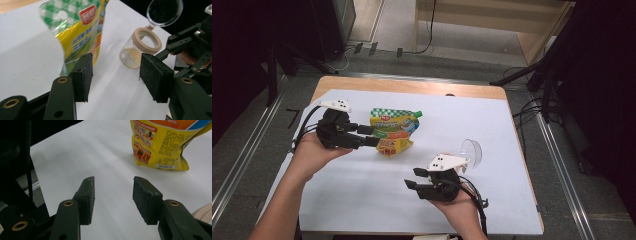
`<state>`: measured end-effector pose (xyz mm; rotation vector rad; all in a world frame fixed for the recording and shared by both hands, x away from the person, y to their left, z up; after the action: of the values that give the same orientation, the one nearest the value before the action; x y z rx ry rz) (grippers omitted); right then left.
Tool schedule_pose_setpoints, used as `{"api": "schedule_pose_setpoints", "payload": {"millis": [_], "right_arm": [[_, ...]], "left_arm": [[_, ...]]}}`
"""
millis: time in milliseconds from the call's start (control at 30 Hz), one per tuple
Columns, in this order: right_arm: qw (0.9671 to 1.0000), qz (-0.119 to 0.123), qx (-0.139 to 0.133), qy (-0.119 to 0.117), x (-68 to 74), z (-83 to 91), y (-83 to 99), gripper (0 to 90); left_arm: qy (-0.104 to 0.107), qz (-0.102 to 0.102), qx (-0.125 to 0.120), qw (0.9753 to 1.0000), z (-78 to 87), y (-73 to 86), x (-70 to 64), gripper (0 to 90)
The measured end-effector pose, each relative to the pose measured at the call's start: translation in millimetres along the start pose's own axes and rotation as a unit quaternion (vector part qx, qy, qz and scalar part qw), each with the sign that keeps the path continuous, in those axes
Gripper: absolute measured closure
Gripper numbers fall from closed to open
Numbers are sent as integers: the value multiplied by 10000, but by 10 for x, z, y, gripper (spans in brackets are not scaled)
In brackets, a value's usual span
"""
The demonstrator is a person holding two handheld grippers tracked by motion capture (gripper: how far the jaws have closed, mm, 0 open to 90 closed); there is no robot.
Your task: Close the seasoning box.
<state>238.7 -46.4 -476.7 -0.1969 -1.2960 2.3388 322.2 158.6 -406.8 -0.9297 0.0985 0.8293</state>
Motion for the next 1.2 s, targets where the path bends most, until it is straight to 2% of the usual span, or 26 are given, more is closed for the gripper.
{"api": "schedule_pose_setpoints", "payload": {"millis": [100,133,167,200,233,400,467,567,700,767,933,1033,1167,1200], "right_arm": [[10000,36,48,-1,22,-39,36,533],[9999,70,72,-4,39,-60,44,533],[9999,70,72,-4,39,-60,44,533],[9999,117,88,-11,53,-74,45,534],[9999,117,88,-11,53,-74,45,534],[9998,173,118,-61,100,-126,66,542],[9998,116,98,-103,119,-171,85,555],[9998,92,102,-141,136,-215,92,565],[9998,147,24,-154,166,-243,82,566],[9997,189,52,-157,182,-257,89,566],[9995,254,125,-160,180,-324,128,570],[9995,185,124,-202,194,-354,144,569],[9995,174,116,-226,210,-360,157,569],[9996,131,122,-239,218,-365,168,569]], "left_arm": [[-112,36,-64,9999,28,3,72,441],[-292,94,-39,9995,16,7,163,439],[-292,94,-39,9995,16,7,163,439],[-359,127,-43,9993,-17,4,244,441],[-359,127,-43,9993,-17,4,244,448],[-194,103,-68,9997,-161,-53,302,478],[-97,113,-118,9998,-246,-97,299,522],[-38,77,-59,9999,-294,-111,290,541],[-154,-3,-142,9998,-352,-162,287,576],[-162,-8,-153,9998,-380,-176,302,632],[-25,138,-124,9998,-441,-174,331,700],[91,212,-188,9996,-471,-186,339,731],[40,127,-238,9996,-493,-188,338,749],[49,62,-253,9996,-507,-186,328,779]]}}
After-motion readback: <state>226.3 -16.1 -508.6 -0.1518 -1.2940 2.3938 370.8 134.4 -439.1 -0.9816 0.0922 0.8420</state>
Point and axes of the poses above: each handheld gripper's, and its own axes: z roughly backward along the jaws, y roughly out of its underside, x roughly to its left, the point moved 7 cm from there along -z, roughly forward along the jaws, and after that the axes turned 9 degrees about z, right-handed, at the moved point
